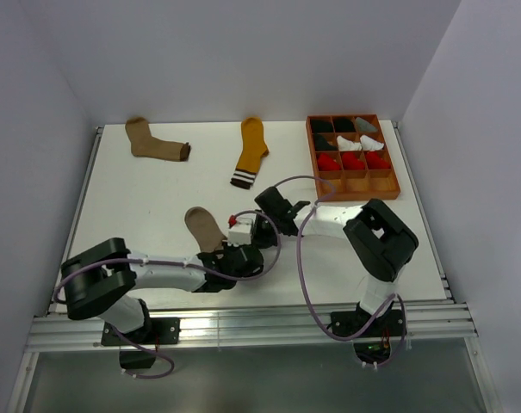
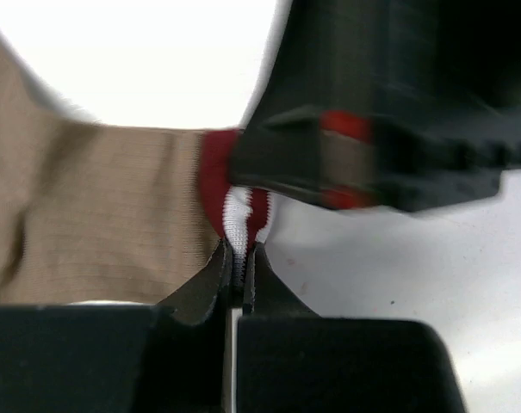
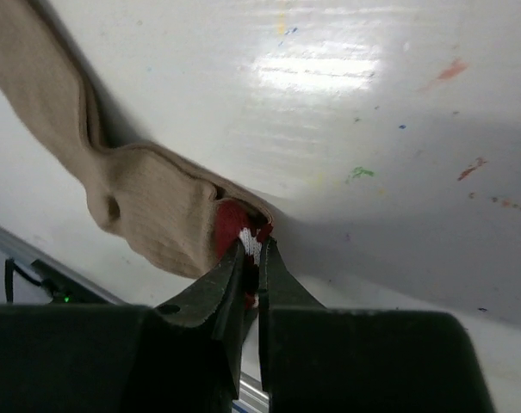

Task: Roll the socks
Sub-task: Roll the sock at the center of the board.

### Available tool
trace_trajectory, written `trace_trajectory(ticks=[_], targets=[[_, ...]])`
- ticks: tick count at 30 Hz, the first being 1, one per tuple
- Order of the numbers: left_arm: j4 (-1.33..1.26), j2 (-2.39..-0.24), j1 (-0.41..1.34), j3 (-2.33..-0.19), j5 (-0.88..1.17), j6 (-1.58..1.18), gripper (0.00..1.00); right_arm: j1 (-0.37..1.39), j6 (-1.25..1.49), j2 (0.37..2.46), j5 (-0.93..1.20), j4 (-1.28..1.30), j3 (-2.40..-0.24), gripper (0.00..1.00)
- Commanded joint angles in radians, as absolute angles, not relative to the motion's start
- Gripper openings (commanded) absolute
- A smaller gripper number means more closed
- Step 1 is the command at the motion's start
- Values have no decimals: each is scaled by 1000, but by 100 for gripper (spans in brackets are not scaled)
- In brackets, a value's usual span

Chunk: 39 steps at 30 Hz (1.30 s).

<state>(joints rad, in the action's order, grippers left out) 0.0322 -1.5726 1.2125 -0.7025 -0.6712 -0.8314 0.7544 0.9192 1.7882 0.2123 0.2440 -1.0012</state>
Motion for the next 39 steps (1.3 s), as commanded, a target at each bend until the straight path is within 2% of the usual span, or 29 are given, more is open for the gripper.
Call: trace_trajectory(ticks=[1,4,6,8,13,20,24,33,39], targets=[[-36,-1447,1149,-632,-530,-914,0,758,959,1729,245,71,-918,10],[-144,-1360,1068,-537,-381,-958,0,750,988,1665,242,-75,-841,25],[-233,-1324,1022,-461,-274,-985,0,746,1005,1623,233,-153,-809,31],[-271,-1286,964,-422,-230,-1028,0,739,1015,1602,221,-231,-752,33],[-349,-1264,901,-350,-114,-1113,0,738,1034,1569,235,-377,-641,51],[-550,-1330,827,-233,27,-1273,0,738,1069,1631,285,-541,-581,52],[-633,-1336,793,-161,35,-1376,0,738,1085,1666,307,-585,-554,49],[-586,-1247,779,-113,-25,-1457,0,738,1066,1707,350,-621,-541,49],[-600,-1290,770,-121,-9,-1463,0,739,1091,1753,394,-683,-540,48]])
